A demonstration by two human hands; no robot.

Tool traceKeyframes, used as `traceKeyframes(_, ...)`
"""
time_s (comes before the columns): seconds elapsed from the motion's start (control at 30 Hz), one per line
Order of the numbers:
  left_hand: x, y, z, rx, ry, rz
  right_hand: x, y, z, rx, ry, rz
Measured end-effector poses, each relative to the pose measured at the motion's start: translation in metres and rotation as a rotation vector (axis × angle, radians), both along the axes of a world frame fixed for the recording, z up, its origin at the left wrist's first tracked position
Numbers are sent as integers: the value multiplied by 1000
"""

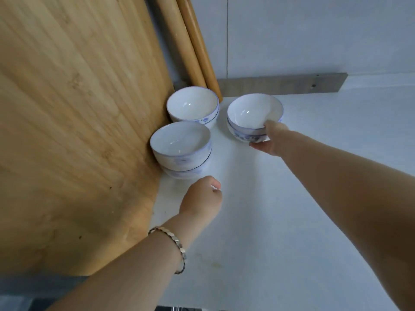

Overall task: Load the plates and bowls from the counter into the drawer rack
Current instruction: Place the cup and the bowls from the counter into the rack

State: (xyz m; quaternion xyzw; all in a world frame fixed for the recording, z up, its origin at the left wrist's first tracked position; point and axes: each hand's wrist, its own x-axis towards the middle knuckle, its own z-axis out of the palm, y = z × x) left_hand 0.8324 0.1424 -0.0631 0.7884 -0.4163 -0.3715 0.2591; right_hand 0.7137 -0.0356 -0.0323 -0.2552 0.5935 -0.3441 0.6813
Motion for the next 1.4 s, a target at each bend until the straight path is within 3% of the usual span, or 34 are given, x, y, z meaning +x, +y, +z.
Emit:
traceKeyframes(0.23,6,20,-15,18,13,-19,-14,35,-9,-1,25,-46)
traceKeyframes(0.43,-45,26,16,-2,418,173,-95,122,1,54,18,54)
traceKeyframes(0.6,-129,67,42,139,556,61,-194,210,19,74,32,222)
traceKeyframes(0.8,-233,149,31,229,603,25,-312,290,27,70,245,480)
traceKeyframes(0.97,-297,209,-15,284,621,56,-382,332,-5,95,365,615)
traceKeyframes(1.1,-328,240,-67,399,562,-2,-406,344,-59,-25,573,711)
traceKeyframes(1.23,-348,256,-111,571,510,6,-414,355,-118,-17,831,982)
traceKeyframes(1.4,-365,267,-152,764,449,10,-408,367,-160,75,1045,1151)
